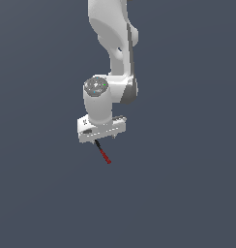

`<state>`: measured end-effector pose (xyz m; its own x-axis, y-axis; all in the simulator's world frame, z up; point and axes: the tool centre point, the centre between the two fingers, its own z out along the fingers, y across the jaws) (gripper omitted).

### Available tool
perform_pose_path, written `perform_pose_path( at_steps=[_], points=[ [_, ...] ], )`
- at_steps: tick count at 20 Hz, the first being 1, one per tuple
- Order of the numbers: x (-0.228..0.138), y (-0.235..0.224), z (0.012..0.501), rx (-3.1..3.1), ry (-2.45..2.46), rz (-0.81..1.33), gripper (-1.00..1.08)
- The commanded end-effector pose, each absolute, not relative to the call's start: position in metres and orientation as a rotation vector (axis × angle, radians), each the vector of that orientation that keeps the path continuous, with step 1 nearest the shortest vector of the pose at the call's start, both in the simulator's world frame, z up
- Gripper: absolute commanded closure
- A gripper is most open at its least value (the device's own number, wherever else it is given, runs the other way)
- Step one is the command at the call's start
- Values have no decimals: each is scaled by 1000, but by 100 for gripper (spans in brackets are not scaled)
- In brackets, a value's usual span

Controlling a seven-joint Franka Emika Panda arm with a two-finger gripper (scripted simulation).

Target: Pick up the object and move it to a goal position.

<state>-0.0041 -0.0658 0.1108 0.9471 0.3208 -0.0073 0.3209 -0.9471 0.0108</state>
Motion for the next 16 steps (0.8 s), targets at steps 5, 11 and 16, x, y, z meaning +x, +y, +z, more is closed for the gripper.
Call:
perform_pose_path(
  at_steps=[5, 11, 16],
  points=[
    [-9, -83, 84, 3050, 722, -6, -92],
    [-13, -93, 67, 3021, 852, -3, -92],
    [-15, -97, 60, 3006, 910, -1, -92]
  ],
)
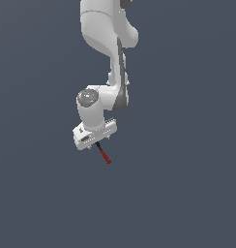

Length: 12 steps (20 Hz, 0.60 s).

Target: Pick up the object and move it to a goal position.

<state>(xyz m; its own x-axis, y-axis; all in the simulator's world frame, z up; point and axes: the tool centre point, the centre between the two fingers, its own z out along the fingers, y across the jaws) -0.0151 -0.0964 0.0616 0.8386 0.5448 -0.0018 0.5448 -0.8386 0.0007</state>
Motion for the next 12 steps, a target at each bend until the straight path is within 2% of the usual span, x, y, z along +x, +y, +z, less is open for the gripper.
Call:
perform_pose_path(
  at_steps=[1, 12],
  points=[
    [-16, -98, 59, 3005, 916, 0, -92],
    [-16, -98, 42, 3004, 920, -1, -92]
  ],
)
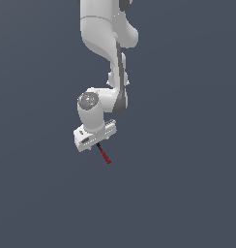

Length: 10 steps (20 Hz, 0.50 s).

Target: Pick up the object and move it to a goal position.

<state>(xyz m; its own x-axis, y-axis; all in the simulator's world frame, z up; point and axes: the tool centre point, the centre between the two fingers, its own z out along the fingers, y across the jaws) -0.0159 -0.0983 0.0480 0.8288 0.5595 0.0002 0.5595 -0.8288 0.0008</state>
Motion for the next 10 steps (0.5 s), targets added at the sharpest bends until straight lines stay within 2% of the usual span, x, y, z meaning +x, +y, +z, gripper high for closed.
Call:
perform_pose_path(
  at_steps=[1, 10],
  points=[
    [-17, -98, 37, 3004, 920, -1, -92],
    [-16, -98, 8, 3002, 924, 0, -92]
  ],
)
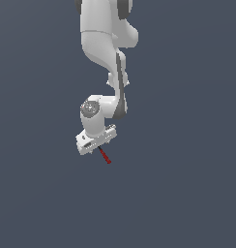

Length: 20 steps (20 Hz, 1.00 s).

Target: Pick up the object and move it to a goal position.

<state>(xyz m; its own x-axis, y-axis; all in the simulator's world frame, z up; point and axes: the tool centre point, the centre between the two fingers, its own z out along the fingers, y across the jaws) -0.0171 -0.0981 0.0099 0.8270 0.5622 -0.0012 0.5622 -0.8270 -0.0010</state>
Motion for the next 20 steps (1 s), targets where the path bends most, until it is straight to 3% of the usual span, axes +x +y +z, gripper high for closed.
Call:
perform_pose_path(
  at_steps=[1, 2, 20],
  points=[
    [-16, -98, 8, -3003, -924, 0, -92],
    [-16, -98, 8, -3003, -924, 0, 108],
    [-17, -92, 26, -3004, -924, -2, 108]
  ],
)
